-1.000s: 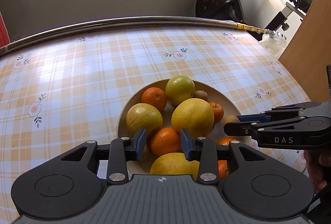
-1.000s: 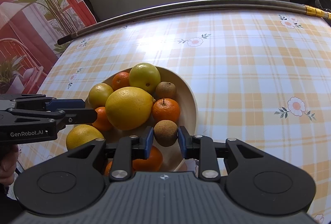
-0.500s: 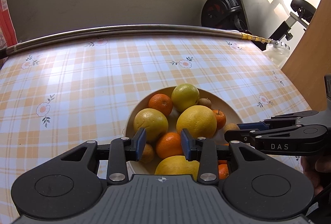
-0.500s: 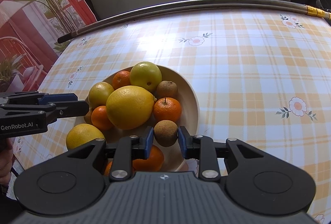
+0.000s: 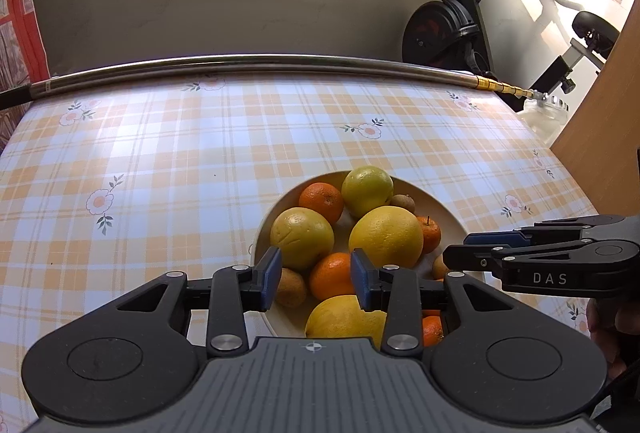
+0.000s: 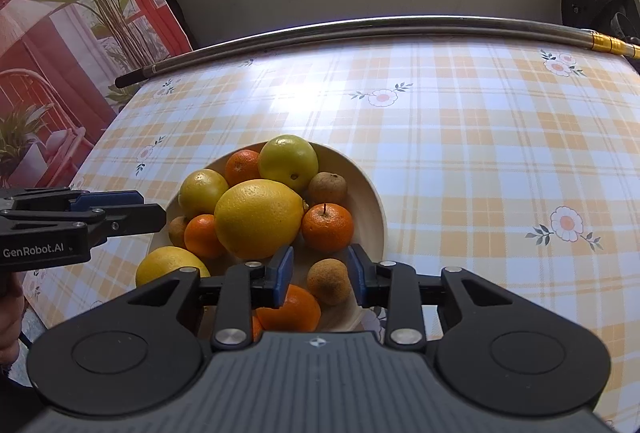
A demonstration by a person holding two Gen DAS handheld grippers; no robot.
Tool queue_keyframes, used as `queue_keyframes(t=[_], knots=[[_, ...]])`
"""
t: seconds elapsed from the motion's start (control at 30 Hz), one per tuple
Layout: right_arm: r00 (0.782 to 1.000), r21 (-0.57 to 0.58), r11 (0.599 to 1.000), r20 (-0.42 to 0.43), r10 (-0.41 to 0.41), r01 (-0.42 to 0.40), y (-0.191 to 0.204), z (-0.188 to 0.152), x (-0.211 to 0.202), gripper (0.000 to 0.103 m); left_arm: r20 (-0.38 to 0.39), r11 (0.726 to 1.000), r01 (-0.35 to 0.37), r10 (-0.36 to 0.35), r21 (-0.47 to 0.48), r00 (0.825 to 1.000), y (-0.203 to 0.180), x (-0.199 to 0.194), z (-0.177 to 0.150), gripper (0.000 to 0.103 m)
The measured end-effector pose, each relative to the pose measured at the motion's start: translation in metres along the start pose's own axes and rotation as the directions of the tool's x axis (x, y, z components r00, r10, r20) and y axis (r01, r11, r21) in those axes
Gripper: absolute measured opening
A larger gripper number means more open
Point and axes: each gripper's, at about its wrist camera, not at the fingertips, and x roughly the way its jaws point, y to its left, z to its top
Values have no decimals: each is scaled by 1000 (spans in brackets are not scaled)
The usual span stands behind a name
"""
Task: Organize fruits
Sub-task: 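Lower the orange with the left tool while the right tool lowers the kiwi into the plate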
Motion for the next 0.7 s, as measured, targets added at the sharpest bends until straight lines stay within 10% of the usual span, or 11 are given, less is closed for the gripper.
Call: queue_keyframes(t=[0.27, 0.7], knots=[[1000, 17, 1000, 7, -12, 12, -1, 5, -6, 84, 34, 1000, 0, 0, -18, 999, 3, -13, -1, 83], [1000, 50, 999, 13, 6, -7, -2, 9, -12, 91, 16, 1000, 8, -8, -3, 1000, 1, -14, 2, 100]])
